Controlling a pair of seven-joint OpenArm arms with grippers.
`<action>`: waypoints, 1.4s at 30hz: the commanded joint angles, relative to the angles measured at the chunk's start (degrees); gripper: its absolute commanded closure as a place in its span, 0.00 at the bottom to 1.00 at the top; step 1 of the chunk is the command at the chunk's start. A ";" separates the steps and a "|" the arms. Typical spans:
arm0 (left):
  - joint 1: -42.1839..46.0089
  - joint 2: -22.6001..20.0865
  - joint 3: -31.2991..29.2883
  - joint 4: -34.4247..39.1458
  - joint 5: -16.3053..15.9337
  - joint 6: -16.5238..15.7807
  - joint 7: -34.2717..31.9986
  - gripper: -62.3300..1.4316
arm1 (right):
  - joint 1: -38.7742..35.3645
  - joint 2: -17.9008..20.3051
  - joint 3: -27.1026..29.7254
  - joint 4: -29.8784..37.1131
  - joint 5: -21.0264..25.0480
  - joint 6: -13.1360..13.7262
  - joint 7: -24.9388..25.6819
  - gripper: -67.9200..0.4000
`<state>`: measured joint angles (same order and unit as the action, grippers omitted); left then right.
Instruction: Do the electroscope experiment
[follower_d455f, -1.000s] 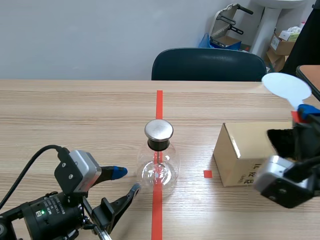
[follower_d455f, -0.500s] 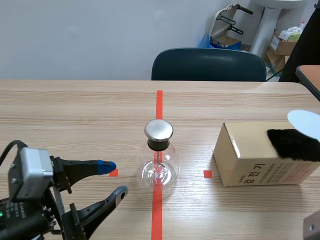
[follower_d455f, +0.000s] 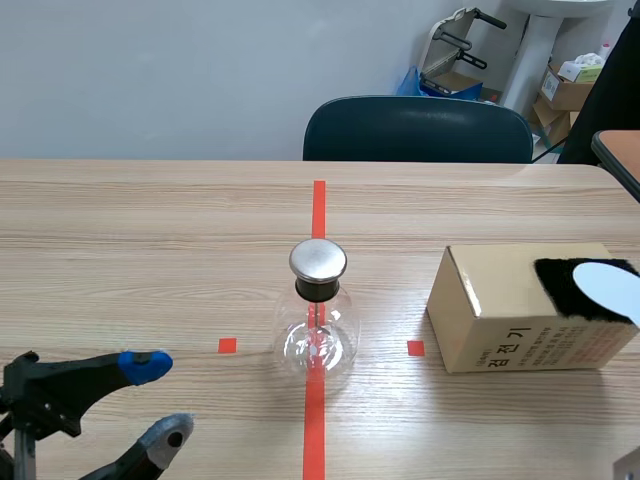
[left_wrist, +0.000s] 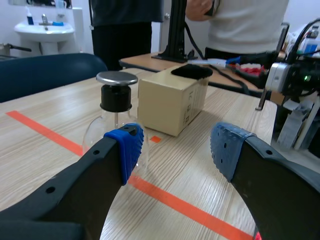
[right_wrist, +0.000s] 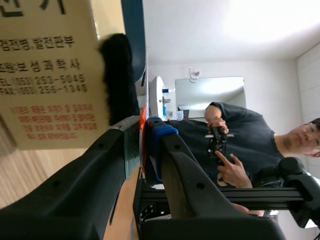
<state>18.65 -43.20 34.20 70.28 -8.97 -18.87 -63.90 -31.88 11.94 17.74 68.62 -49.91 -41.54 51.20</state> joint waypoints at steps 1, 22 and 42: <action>0.68 0.13 -0.26 1.05 -0.15 0.26 -2.01 0.46 | 1.18 1.09 0.42 0.66 0.20 -3.32 0.02 0.97; 3.08 -2.56 -0.24 2.97 4.13 0.26 -4.44 0.46 | 4.59 1.88 0.39 -7.72 -7.34 -3.32 -2.60 0.97; 3.10 -2.36 -0.24 2.95 4.13 0.04 -4.44 0.46 | 4.42 2.82 0.31 -7.72 -7.15 -3.32 -11.78 0.97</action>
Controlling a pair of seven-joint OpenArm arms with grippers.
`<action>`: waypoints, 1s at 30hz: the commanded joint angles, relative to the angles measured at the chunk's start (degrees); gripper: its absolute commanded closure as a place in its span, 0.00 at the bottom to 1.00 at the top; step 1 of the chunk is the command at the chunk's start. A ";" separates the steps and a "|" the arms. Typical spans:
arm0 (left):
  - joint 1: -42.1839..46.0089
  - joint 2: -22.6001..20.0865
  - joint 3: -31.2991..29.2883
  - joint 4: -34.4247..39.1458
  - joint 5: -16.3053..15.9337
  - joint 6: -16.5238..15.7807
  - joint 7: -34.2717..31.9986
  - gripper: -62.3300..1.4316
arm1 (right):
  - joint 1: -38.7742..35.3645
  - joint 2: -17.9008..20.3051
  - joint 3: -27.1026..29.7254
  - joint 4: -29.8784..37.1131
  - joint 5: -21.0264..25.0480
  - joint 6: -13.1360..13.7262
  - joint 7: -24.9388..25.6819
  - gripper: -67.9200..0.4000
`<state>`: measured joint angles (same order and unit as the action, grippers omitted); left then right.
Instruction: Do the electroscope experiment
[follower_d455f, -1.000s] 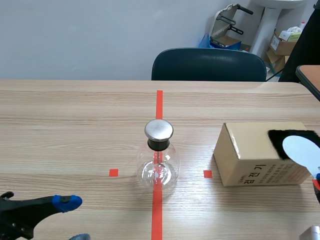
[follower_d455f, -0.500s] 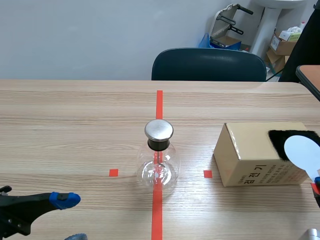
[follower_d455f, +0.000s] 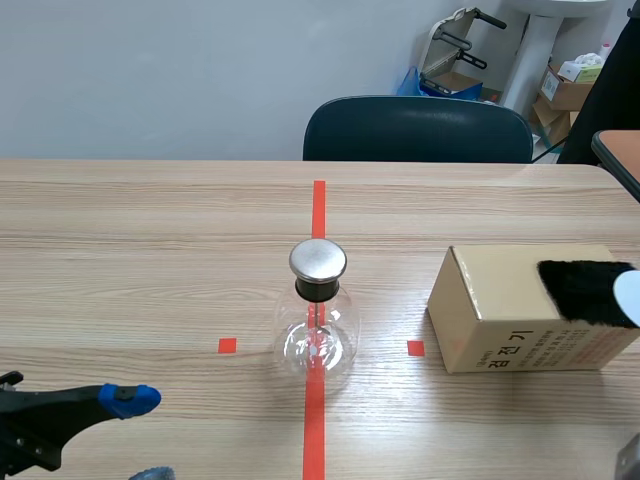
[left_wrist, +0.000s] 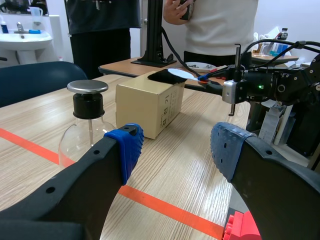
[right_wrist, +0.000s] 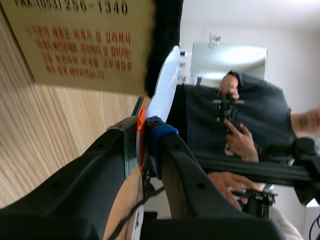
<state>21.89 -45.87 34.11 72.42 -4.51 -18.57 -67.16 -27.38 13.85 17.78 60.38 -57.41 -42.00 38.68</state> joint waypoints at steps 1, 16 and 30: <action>-0.13 0.33 -0.15 0.81 -0.33 -0.26 -1.18 0.46 | -0.09 0.92 0.26 0.52 0.22 -2.86 2.25 0.97; -0.13 0.44 -0.15 0.81 -0.33 -0.24 -1.18 0.46 | -0.22 0.92 0.26 0.52 0.15 -2.86 0.68 0.97; -0.13 0.46 -0.15 0.81 -0.33 -0.24 -1.18 0.46 | -0.17 1.11 0.26 0.52 0.52 -2.86 -0.81 0.97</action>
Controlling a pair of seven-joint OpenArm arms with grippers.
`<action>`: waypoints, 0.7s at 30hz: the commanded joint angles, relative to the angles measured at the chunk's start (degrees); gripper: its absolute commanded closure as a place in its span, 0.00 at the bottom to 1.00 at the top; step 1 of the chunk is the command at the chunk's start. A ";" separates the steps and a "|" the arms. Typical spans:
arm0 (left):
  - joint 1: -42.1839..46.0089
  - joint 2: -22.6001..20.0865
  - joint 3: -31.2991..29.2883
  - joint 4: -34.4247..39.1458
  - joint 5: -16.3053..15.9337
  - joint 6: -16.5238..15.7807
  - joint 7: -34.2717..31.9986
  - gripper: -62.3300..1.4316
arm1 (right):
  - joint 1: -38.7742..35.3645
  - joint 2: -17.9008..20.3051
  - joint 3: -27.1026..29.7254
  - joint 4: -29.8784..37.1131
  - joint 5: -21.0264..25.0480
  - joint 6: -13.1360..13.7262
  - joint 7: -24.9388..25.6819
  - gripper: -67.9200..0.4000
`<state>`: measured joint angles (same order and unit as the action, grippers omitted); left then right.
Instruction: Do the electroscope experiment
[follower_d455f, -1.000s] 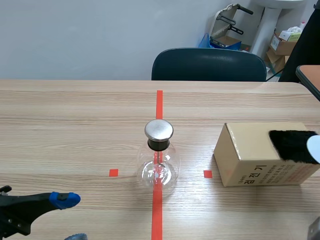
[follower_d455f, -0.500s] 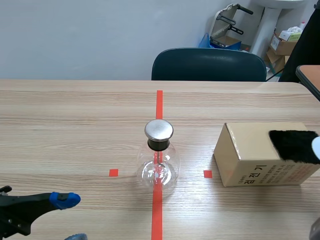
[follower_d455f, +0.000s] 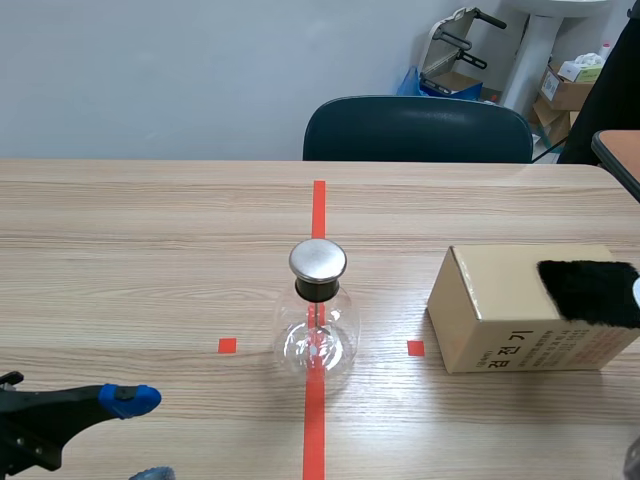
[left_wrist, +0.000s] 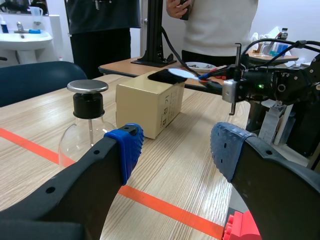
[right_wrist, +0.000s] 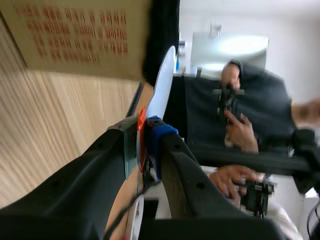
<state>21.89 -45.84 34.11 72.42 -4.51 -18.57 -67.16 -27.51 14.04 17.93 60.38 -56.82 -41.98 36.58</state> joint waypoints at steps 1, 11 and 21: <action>-0.13 0.44 -0.15 0.81 -0.33 -0.24 -1.18 0.46 | 0.02 1.03 0.11 0.52 -0.35 -2.88 2.56 0.97; -0.15 1.81 -0.15 0.76 -0.33 -0.22 -0.74 0.46 | -0.13 0.70 0.07 0.52 -0.37 -2.88 13.22 0.97; -0.15 2.14 -0.15 0.76 -0.31 -0.13 -0.72 0.46 | -0.09 0.85 0.09 0.52 -0.46 -2.88 16.85 0.97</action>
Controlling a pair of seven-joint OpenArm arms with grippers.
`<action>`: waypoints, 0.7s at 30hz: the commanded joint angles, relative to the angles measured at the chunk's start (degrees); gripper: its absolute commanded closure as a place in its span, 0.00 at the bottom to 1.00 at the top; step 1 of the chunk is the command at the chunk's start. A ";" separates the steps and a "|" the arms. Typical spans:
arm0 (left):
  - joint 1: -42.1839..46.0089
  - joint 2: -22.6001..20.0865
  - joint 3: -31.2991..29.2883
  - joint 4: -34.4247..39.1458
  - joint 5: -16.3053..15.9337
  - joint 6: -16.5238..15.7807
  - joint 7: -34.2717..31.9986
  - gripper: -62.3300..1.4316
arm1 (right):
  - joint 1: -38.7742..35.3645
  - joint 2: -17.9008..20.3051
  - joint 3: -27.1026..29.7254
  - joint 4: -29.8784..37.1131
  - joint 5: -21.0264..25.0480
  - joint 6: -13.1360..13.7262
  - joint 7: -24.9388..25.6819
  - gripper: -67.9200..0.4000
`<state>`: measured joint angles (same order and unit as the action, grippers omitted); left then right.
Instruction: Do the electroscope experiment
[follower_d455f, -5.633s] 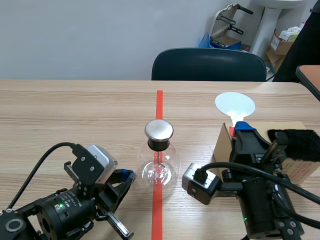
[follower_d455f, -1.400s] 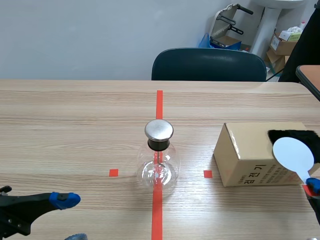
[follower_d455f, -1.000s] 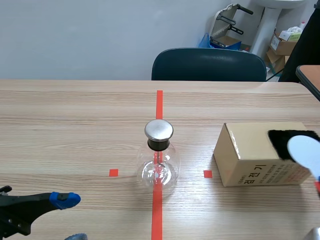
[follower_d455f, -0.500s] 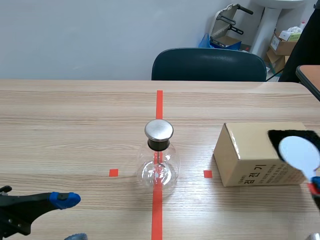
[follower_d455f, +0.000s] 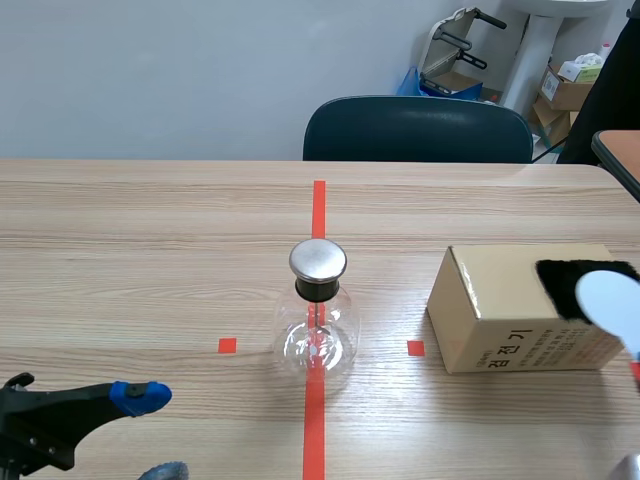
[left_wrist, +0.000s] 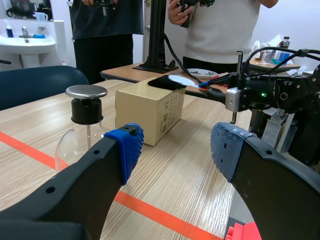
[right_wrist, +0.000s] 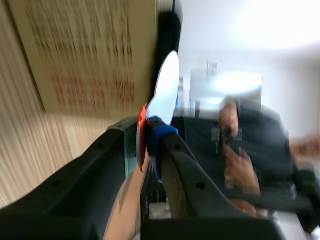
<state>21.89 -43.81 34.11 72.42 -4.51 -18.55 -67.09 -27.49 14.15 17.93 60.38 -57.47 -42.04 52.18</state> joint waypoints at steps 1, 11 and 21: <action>-0.15 0.11 -0.15 0.76 -0.31 -0.15 -0.79 0.46 | -0.11 0.74 0.07 0.52 0.22 -2.82 4.35 0.97; -0.15 0.09 -0.15 0.76 -0.31 -0.15 -0.37 0.46 | -0.13 0.46 0.13 0.52 0.68 -2.82 -14.16 0.97; -0.15 0.09 -0.15 0.76 -0.31 -0.15 -0.39 0.46 | -0.15 0.44 0.11 0.52 0.72 -2.82 9.46 0.97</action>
<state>21.89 -43.83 34.11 72.42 -4.51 -18.55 -66.48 -27.53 13.96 17.89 60.38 -57.49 -42.02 63.09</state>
